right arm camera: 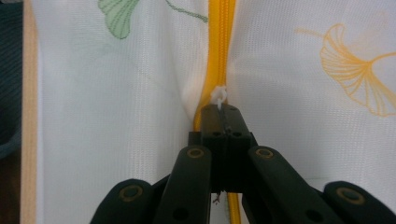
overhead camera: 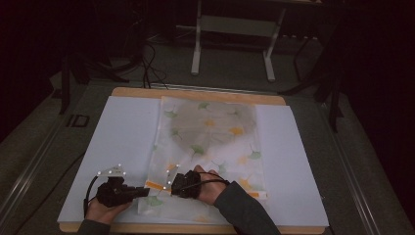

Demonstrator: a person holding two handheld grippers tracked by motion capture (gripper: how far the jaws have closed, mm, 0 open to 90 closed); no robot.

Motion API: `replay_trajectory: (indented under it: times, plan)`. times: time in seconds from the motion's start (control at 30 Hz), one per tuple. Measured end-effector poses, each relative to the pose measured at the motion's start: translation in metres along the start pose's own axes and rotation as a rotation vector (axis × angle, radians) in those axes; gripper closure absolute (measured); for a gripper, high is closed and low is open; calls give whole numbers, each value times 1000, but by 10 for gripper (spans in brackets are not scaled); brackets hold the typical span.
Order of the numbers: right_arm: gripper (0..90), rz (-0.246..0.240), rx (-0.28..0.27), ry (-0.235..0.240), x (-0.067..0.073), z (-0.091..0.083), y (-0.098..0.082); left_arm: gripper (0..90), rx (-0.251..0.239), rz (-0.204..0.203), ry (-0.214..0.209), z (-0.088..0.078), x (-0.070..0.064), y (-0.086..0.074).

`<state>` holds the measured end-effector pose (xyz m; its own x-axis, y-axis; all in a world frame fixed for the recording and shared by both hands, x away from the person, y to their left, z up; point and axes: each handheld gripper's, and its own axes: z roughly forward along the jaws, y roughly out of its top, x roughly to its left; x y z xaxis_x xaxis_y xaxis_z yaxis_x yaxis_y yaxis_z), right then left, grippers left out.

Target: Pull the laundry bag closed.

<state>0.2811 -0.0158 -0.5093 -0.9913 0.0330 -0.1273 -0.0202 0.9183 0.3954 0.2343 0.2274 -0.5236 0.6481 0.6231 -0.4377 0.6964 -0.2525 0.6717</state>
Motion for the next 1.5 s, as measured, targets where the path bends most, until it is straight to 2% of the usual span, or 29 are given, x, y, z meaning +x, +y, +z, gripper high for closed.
replay_trajectory:
  times: [0.83,1.0,1.5]
  plan:
    - [900,-4,22,-31,1,-8,-13,888,-6,-12,7,-4,3,-1]
    - [900,-19,35,-38,2,-10,-13,888,-10,-16,10,-5,4,-1]
    - [900,-5,65,-52,-2,-16,-27,888,-16,-27,17,-8,6,-2]
